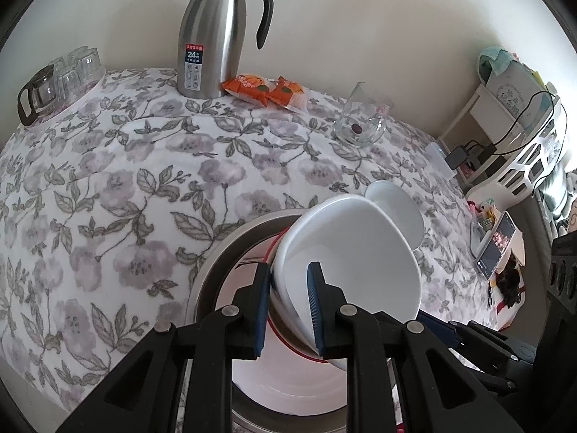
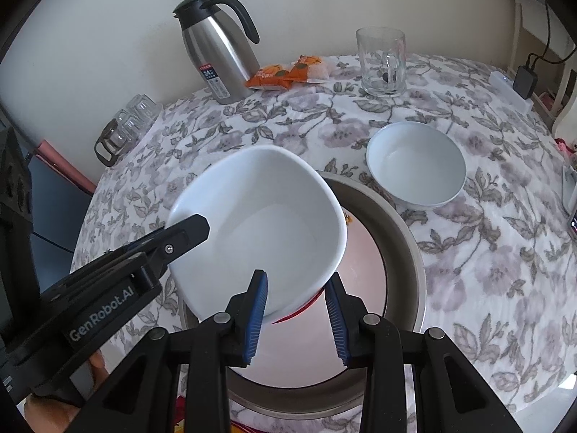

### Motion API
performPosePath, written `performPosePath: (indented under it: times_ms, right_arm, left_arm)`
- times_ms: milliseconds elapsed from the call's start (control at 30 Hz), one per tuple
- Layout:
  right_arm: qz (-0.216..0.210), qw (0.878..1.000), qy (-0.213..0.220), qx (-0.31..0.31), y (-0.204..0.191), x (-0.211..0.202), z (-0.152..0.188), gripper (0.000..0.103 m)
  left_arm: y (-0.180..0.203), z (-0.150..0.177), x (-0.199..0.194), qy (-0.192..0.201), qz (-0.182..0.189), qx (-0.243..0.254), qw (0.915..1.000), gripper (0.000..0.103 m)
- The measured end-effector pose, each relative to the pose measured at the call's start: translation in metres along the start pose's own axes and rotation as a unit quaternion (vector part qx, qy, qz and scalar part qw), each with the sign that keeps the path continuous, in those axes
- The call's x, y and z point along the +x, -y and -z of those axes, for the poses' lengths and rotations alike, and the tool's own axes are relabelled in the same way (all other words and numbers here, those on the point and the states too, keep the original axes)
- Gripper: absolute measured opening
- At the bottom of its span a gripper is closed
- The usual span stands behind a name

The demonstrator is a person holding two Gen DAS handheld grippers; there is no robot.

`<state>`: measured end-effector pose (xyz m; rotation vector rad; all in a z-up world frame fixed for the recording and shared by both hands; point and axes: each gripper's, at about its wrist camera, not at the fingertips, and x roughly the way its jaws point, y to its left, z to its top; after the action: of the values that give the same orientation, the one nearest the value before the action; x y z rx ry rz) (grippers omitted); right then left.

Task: Organize plates and bowls
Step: 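Lower the square bowl into the strawberry bowl with both grippers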

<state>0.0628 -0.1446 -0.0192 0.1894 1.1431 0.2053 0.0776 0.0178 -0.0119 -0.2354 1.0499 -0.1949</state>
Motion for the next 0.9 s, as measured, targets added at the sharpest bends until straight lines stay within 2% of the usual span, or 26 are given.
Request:
performPosePath:
  times_ms: [600, 667, 733, 800, 867, 900]
  right_arm:
    - [0.006, 1.0, 0.009, -0.001, 0.0, -0.005, -0.001, 0.037]
    - [0.008, 1.0, 0.011, 0.004, 0.003, -0.007, -0.002, 0.042]
    - [0.008, 1.0, 0.014, 0.01, 0.006, -0.009, -0.003, 0.047]
    - [0.01, 1.0, 0.018, 0.013, 0.008, -0.01, -0.004, 0.052]
    - [0.015, 0.999, 0.024, 0.016, 0.009, -0.012, -0.005, 0.064]
    - [0.016, 0.999, 0.027, 0.017, 0.01, -0.014, -0.006, 0.066]
  left_arm:
    - [-0.005, -0.003, -0.003, 0.012, -0.004, -0.007, 0.9999, 0.023]
    - [-0.006, -0.003, -0.005, 0.017, -0.008, -0.011, 0.9998, 0.023]
    - [-0.008, -0.004, -0.008, 0.024, -0.01, -0.018, 0.9995, 0.026]
    - [-0.011, -0.005, -0.01, 0.03, -0.01, -0.028, 0.9991, 0.04]
    - [-0.014, -0.006, -0.013, 0.036, -0.014, -0.033, 0.9987, 0.049]
    - [-0.015, -0.007, -0.014, 0.039, -0.018, -0.036, 0.9984, 0.054]
